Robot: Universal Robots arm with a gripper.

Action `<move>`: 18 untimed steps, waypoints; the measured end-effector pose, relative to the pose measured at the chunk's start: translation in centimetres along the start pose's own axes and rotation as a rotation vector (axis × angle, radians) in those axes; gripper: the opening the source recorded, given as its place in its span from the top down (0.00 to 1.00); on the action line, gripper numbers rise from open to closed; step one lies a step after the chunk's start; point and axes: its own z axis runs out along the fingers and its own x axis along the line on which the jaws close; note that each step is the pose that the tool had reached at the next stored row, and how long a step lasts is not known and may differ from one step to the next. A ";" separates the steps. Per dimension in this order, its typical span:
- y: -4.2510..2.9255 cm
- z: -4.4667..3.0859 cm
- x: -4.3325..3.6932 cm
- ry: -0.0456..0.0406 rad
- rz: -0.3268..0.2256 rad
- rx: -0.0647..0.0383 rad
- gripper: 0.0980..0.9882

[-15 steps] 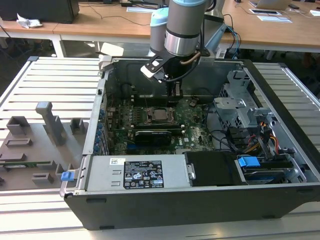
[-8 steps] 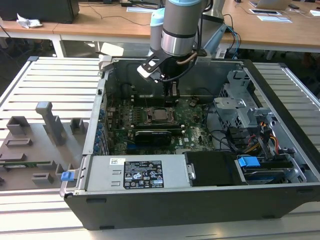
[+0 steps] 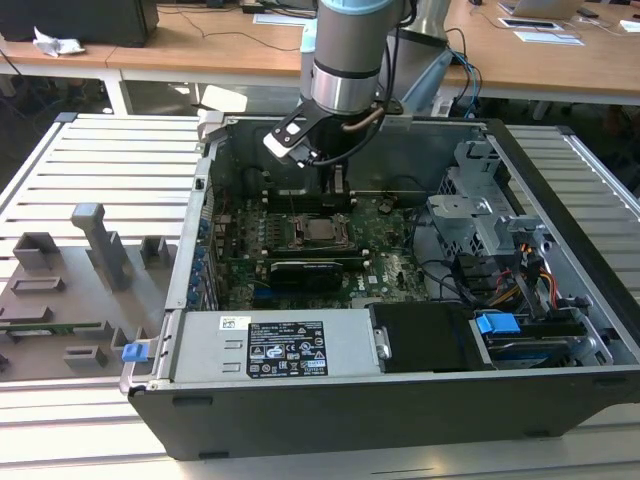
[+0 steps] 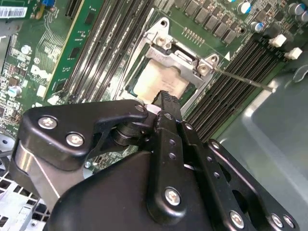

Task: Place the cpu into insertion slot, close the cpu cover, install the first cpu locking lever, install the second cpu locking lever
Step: 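Close the cpu cover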

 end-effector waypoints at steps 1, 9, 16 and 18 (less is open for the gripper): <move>-0.33 0.31 0.01 0.0000 0.000 0.000 0.99; -1.84 1.77 0.07 -0.0001 0.000 0.000 0.99; -3.04 2.19 0.12 -0.0001 0.000 0.000 0.99; -3.14 2.31 0.12 -0.0001 0.000 0.000 0.99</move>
